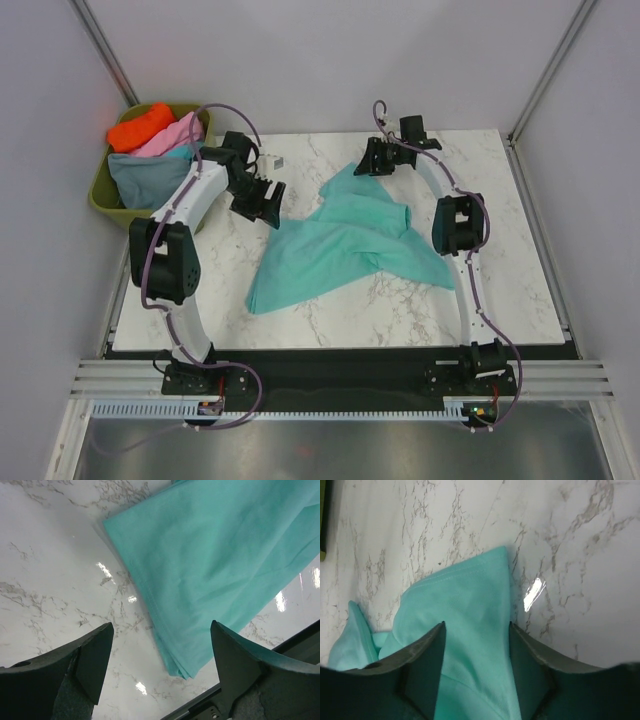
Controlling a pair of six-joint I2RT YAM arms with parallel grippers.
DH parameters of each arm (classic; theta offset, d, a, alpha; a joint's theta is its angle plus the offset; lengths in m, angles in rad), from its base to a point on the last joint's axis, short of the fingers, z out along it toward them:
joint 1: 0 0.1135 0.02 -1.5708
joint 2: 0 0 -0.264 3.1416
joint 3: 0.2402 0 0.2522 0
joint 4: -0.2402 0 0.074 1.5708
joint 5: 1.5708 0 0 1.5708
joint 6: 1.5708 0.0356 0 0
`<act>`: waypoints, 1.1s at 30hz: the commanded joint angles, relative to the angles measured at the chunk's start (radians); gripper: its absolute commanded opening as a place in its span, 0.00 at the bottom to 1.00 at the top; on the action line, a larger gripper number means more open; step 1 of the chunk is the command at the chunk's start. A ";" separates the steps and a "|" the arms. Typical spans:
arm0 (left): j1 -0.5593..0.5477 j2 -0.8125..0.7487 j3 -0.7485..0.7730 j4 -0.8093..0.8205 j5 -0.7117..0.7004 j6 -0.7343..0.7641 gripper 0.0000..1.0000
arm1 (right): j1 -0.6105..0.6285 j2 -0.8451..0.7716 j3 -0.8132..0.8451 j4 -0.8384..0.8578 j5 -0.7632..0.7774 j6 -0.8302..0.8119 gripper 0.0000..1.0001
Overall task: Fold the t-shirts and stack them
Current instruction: Flatten the tshirt out
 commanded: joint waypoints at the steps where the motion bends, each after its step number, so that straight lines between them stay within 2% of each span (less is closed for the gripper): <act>1: -0.008 -0.073 -0.046 -0.027 -0.013 0.009 0.86 | 0.010 0.083 0.018 0.040 0.027 0.055 0.57; 2: -0.011 -0.085 -0.055 -0.027 -0.017 0.011 0.86 | 0.008 0.086 0.024 0.061 0.027 0.077 0.45; 4: -0.012 -0.096 -0.082 -0.026 -0.025 0.016 0.86 | 0.010 0.100 0.030 0.078 0.030 0.088 0.36; 5: -0.012 -0.104 -0.089 -0.029 -0.029 0.016 0.86 | 0.011 0.100 0.032 0.089 0.030 0.096 0.25; 6: -0.011 -0.107 -0.093 -0.026 -0.034 0.017 0.86 | 0.011 0.097 0.033 0.091 0.030 0.096 0.19; 7: -0.012 -0.107 -0.101 -0.024 -0.037 0.020 0.86 | 0.011 0.094 0.032 0.091 0.032 0.096 0.01; 15: 0.009 0.057 0.002 -0.001 -0.039 0.045 0.87 | 0.001 -0.060 -0.016 0.080 0.015 0.073 0.00; 22: 0.015 0.273 0.236 0.002 -0.019 0.048 0.83 | -0.004 -0.155 -0.080 0.072 0.006 0.075 0.00; 23: 0.015 0.289 0.255 -0.003 -0.016 0.057 0.80 | -0.004 -0.163 -0.088 0.069 0.006 0.073 0.00; 24: 0.015 0.302 0.281 -0.007 0.004 0.062 0.71 | -0.004 -0.166 -0.091 0.069 0.004 0.073 0.00; 27: 0.017 0.338 0.290 -0.012 0.027 0.068 0.65 | -0.004 -0.172 -0.085 0.069 0.007 0.073 0.00; 29: 0.018 0.350 0.286 -0.016 0.038 0.078 0.56 | -0.004 -0.172 -0.080 0.068 0.010 0.075 0.00; 33: 0.023 0.375 0.281 -0.022 0.059 0.083 0.54 | -0.004 -0.166 -0.080 0.068 0.012 0.075 0.00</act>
